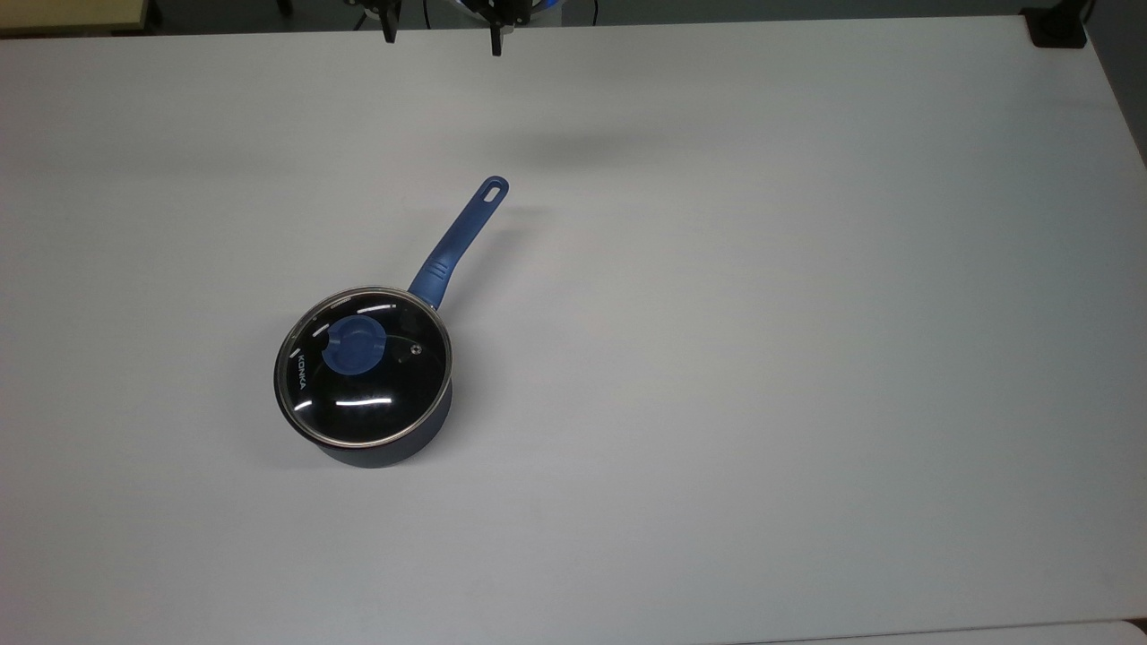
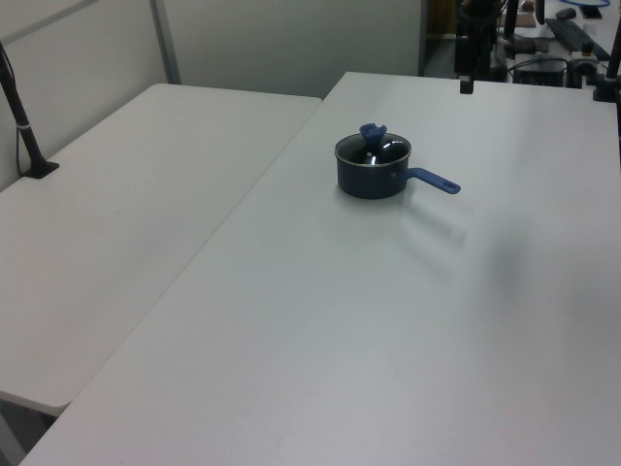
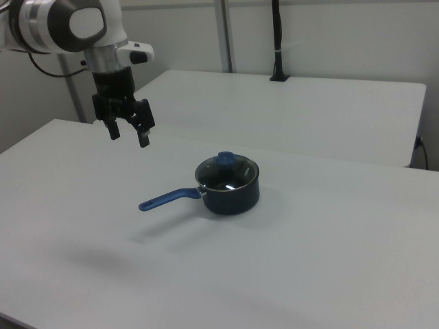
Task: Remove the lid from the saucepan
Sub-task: 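Move the gripper down over the blue knob of the glass lid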
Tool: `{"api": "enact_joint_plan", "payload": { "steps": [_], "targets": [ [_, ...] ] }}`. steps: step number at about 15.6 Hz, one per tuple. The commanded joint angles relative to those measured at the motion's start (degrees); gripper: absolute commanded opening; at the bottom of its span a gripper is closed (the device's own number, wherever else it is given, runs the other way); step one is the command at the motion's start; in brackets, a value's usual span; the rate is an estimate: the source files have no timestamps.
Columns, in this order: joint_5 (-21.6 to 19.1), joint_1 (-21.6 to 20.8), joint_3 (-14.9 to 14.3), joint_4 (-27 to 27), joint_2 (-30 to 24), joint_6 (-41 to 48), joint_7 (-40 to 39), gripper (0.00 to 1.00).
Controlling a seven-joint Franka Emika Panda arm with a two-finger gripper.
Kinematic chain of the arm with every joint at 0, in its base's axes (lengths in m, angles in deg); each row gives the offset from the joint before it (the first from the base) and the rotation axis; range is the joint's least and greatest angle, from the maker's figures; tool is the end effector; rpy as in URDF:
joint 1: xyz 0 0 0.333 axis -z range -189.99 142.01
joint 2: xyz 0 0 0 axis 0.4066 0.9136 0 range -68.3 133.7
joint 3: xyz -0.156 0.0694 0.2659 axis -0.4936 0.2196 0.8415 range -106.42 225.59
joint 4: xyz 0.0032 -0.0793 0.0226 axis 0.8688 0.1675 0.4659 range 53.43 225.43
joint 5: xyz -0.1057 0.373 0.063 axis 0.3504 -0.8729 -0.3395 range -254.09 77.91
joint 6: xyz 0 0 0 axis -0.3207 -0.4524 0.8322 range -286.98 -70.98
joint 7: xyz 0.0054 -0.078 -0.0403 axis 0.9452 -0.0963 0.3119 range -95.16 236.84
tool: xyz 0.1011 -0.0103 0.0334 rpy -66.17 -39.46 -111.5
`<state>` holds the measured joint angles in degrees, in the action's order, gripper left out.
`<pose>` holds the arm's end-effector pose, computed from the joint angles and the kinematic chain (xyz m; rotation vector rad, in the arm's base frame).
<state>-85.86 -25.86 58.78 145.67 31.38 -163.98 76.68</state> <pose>0.5473 0.0061 0.5888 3.0967 -0.1256 -0.0750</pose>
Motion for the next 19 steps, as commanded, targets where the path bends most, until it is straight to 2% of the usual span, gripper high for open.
{"api": "enact_joint_plan", "payload": {
  "steps": [1, 7, 9, 13, 19],
  "targets": [
    [0.0, 0.1, -0.3, 0.5, -0.4, -0.3, 0.7, 1.00],
    [0.0, 0.1, -0.3, 0.5, -0.2, -0.5, 0.2, 1.00],
    [0.0, 0.1, -0.3, -0.1, 1.4, -2.6, 0.0, 1.00],
    [0.1, 0.2, -0.5, -6.0, 10.0, -8.4, -0.1, 1.00],
    [0.3, 4.1, -0.5, -13.4, 19.2, -15.4, -3.5, 1.00]
  ]
}}
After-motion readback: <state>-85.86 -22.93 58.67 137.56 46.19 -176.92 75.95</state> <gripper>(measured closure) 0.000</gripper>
